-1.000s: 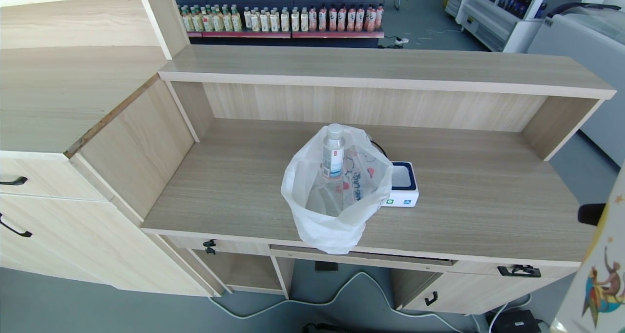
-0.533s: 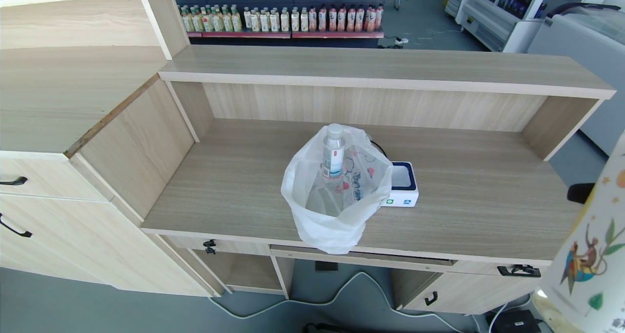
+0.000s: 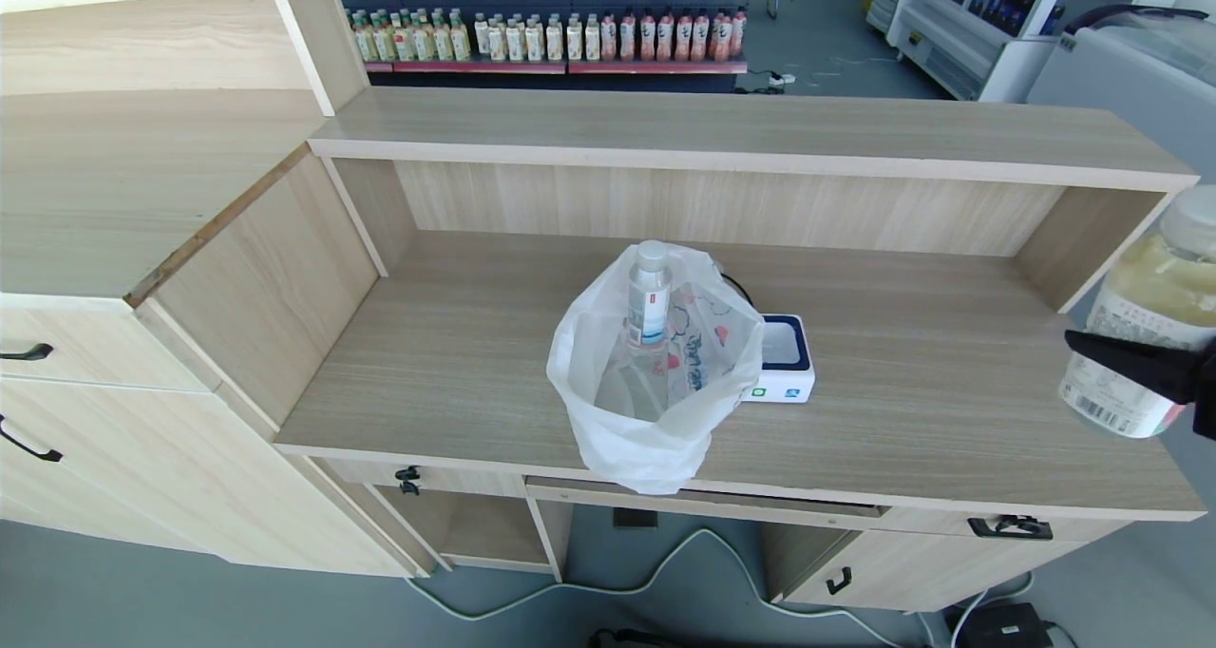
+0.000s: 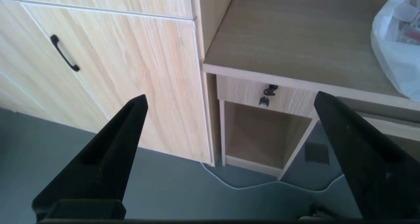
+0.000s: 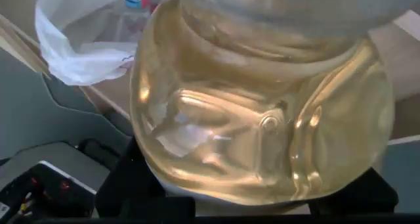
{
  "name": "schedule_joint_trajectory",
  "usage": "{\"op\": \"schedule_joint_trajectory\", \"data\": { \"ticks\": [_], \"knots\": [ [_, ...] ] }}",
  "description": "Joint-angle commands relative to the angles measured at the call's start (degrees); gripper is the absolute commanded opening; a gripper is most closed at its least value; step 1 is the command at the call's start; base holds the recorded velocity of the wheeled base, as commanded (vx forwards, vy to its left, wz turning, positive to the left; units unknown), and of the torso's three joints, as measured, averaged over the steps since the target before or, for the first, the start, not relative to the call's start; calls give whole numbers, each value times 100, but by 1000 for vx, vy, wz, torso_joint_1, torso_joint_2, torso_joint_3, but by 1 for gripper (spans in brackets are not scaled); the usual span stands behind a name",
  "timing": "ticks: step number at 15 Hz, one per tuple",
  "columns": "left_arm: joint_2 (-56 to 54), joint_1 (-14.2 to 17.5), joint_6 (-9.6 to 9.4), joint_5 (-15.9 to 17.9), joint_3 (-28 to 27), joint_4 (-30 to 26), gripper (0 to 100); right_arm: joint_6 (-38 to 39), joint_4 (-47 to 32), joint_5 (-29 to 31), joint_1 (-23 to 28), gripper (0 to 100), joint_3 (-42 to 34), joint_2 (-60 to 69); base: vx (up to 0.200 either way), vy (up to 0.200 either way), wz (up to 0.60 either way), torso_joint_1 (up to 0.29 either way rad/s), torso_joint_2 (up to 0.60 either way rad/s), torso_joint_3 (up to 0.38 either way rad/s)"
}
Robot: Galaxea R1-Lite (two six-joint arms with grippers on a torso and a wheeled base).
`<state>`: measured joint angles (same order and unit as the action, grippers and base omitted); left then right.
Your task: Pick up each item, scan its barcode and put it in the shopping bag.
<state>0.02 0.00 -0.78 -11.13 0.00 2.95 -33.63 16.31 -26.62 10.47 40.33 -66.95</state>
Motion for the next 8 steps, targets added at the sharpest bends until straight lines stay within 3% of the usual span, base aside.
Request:
{"op": "schedule_joint_trajectory", "data": {
  "ticks": [1,3,6,8],
  "knots": [
    [-2,0,-1,-3,0,4,100,-504,1304,184,851,0,-658,-758,0,0,0,0,0,0],
    [-2,0,-1,-3,0,4,100,-794,2324,201,992,0,-851,-1171,0,0,0,0,0,0],
    [-2,0,-1,-3,0,4,100,-1427,2851,193,1062,0,-737,-1611,0,0,0,0,0,0],
    [-2,0,8,-3,0,4,100,-1427,2966,201,1036,0,-570,-1883,0,0,0,0,0,0]
  ]
}}
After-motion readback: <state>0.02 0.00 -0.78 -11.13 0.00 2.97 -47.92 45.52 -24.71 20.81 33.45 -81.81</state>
